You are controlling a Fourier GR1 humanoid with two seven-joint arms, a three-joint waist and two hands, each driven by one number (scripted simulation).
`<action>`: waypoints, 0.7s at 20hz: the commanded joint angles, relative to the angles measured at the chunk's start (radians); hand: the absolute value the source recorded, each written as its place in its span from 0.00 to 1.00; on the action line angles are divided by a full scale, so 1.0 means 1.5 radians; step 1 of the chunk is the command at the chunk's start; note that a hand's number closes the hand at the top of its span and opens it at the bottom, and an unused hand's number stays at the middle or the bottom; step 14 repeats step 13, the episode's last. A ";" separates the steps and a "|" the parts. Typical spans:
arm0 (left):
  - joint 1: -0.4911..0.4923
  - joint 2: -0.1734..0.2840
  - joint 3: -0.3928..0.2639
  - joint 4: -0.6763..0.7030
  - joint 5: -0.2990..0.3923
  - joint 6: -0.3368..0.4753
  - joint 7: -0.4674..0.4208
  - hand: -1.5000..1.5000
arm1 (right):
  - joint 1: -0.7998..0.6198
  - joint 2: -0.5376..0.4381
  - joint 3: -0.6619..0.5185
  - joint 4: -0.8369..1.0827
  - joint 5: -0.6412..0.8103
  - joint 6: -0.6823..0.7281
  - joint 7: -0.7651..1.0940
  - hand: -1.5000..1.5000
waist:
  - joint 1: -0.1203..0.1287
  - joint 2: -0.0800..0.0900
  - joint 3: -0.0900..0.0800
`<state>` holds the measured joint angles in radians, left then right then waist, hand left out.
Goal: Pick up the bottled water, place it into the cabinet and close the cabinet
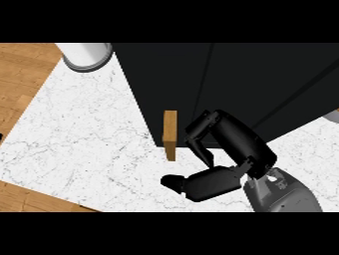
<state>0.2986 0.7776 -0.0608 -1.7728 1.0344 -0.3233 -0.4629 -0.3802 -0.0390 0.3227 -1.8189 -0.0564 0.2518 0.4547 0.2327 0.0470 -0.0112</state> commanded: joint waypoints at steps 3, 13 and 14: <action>-0.006 -0.001 0.016 0.009 0.015 0.000 -0.001 0.00 | -0.187 0.025 -0.073 0.172 0.007 -0.128 0.024 1.00 | -0.009 -0.001 0.004; 0.008 -0.014 0.006 0.024 0.005 -0.029 -0.012 0.00 | -0.327 0.026 -0.105 0.328 -0.071 -0.282 0.008 0.00 | -0.021 -0.002 0.005; 0.008 -0.014 0.006 0.024 0.005 -0.029 -0.012 0.00 | -0.327 0.026 -0.105 0.328 -0.071 -0.282 0.008 0.00 | -0.021 -0.002 0.005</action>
